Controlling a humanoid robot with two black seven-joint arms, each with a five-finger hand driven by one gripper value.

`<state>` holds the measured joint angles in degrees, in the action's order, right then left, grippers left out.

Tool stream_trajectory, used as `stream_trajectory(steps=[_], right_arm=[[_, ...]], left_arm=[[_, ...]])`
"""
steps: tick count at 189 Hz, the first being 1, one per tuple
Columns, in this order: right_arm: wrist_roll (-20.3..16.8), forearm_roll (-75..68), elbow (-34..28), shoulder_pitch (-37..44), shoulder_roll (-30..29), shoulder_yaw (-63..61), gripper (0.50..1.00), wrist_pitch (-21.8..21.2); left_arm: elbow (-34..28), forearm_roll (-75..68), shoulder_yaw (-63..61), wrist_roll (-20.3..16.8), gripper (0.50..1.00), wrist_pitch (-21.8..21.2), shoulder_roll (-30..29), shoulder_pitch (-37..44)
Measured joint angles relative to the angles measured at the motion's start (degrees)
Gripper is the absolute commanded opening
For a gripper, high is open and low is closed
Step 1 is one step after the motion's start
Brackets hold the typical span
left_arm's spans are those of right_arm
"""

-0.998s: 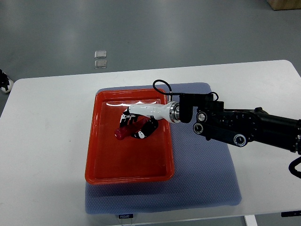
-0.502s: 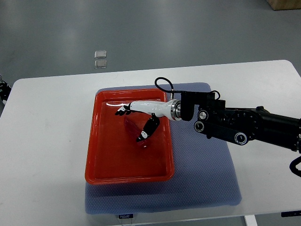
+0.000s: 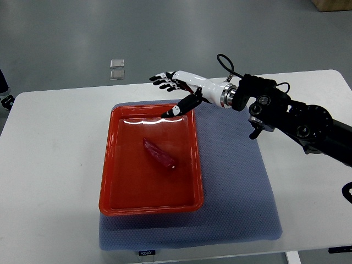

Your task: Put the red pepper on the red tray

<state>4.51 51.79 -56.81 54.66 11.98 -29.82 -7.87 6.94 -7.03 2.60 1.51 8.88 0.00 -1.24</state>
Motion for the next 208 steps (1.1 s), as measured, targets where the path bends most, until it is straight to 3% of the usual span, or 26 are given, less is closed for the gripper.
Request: stream_trajectory(steps=[42, 106, 208], right_arm=[[0.0, -9.7, 1.8, -6.3, 0.2, -13.4, 0.915, 0.0], [1.5, -23.0, 5.6, -13.1, -2.3, -24.4, 0.915, 0.5], [5.3, -41.3, 16.8, -15.0, -3.3, -29.6, 0.915, 0.8]], left_arm=[[0.0, 0.0, 0.0, 0.0, 1.000, 0.0, 0.0, 0.0], [0.0, 0.0, 0.0, 0.0, 1.000, 0.0, 0.0, 0.0], [0.0, 0.0, 0.0, 0.0, 1.000, 0.0, 0.0, 0.0]])
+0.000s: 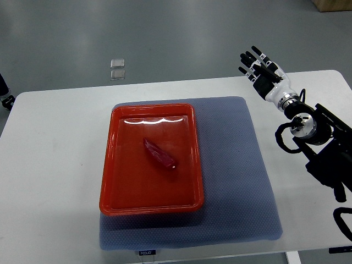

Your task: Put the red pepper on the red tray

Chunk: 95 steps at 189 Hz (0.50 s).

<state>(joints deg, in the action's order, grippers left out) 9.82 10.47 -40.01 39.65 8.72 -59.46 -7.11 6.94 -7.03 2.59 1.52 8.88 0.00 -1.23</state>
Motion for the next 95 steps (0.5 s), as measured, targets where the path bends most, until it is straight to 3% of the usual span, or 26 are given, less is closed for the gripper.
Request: stream_trajectory(steps=[95], right_arm=[[1.5, -6.9, 2.4, -1.7, -1.2, -0.4, 0.917, 0.0]], left_arm=[[0.0, 0.0, 0.0, 0.0, 1.000, 0.0, 0.0, 0.0]])
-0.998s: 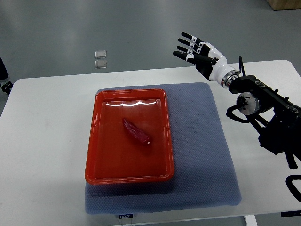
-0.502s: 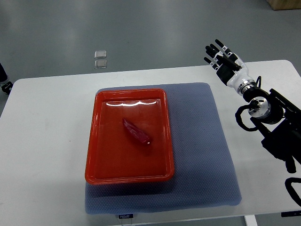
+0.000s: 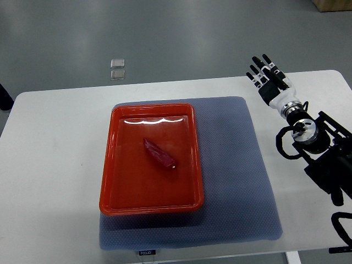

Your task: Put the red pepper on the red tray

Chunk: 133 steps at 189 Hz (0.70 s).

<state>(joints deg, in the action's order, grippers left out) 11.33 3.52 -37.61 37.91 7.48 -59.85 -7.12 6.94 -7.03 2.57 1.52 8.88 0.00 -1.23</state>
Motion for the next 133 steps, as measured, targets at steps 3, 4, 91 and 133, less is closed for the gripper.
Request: stream_trajectory(steps=[3, 4, 91, 133], right_arm=[[0.0, 0.0, 0.1, -0.1, 0.0, 0.0, 0.917, 0.0], [0.0, 0.0, 0.2, -0.1, -0.1, 0.0, 0.917, 0.0], [0.0, 0.1, 1.1, -0.2, -0.1, 0.1, 0.917, -0.2], [0.0, 0.2, 1.1, -0.2, -0.2, 0.3, 0.917, -0.3]], left_arm=[[0.0, 0.0, 0.0, 0.0, 1.000, 0.0, 0.0, 0.0], [0.0, 0.0, 0.0, 0.0, 1.000, 0.0, 0.0, 0.0], [0.0, 0.0, 0.0, 0.0, 1.000, 0.0, 0.0, 0.0], [0.0, 0.0, 0.0, 0.0, 1.000, 0.0, 0.0, 0.0]])
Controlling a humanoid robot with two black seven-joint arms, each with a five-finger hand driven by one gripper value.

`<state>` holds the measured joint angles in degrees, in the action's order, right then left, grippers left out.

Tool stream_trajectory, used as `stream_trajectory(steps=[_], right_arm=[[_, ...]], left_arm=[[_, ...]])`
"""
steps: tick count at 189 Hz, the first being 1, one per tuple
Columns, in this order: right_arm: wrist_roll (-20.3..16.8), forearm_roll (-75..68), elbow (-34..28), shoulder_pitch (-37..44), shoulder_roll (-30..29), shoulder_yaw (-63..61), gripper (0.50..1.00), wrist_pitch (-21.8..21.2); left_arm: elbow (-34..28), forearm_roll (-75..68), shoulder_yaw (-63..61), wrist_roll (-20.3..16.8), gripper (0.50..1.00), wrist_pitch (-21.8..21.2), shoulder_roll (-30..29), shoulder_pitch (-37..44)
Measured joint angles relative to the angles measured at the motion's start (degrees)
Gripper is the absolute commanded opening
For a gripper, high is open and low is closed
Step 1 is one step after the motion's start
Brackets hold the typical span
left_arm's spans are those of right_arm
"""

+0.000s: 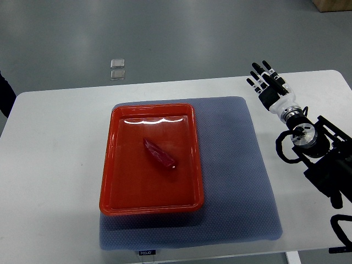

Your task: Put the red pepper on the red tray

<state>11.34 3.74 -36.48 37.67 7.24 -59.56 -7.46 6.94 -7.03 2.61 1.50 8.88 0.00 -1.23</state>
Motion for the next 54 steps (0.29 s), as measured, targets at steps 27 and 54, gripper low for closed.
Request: stream_trajectory(steps=[27, 54], right_arm=[[0.0, 0.2, -0.1, 0.1, -1.3, 0.3, 0.917, 0.2], [0.0, 0.2, -0.1, 0.4, -1.8, 0.2, 0.917, 0.2]], left_arm=[[0.0, 0.0, 0.0, 0.0, 1.000, 0.0, 0.0, 0.0], [0.0, 0.0, 0.0, 0.0, 1.000, 0.0, 0.0, 0.0]])
